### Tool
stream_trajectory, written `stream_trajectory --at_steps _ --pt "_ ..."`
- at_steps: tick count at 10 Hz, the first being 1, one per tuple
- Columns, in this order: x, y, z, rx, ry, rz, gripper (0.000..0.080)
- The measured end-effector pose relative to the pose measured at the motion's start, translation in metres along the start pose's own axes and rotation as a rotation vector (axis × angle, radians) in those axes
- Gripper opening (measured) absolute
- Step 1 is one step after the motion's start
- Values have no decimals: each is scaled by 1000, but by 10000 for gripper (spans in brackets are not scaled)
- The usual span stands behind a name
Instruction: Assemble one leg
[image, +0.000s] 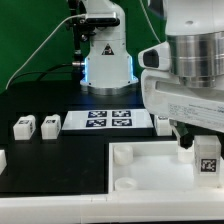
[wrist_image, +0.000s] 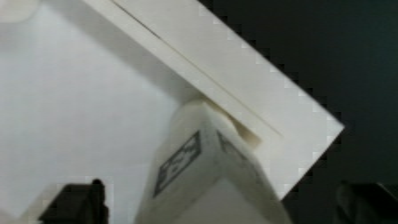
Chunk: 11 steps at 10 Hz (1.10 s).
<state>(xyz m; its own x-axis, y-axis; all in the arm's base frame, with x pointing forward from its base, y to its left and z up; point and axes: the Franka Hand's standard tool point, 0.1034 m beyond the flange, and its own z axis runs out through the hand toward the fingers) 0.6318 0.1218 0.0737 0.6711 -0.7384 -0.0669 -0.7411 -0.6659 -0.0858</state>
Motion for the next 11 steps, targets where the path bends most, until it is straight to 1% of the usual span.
stream_trajectory --at_steps 2,3,4,5,6,7,8,9,11 --pt "3 3 1 -3 0 -230 649" --pt "3 3 2 -9 2 -358 649" --pt "7 2 0 -40 12 -560 649" --pt "12 -2 -3 -51 23 -660 649" --pt "13 -4 -5 -50 26 -659 623" --pt "13 -3 -3 -51 25 -656 623" --pt "12 -3 -3 -49 24 -629 446" --pt "12 -3 -3 -46 26 -504 292" --pt "13 -2 -3 -45 29 -350 294"
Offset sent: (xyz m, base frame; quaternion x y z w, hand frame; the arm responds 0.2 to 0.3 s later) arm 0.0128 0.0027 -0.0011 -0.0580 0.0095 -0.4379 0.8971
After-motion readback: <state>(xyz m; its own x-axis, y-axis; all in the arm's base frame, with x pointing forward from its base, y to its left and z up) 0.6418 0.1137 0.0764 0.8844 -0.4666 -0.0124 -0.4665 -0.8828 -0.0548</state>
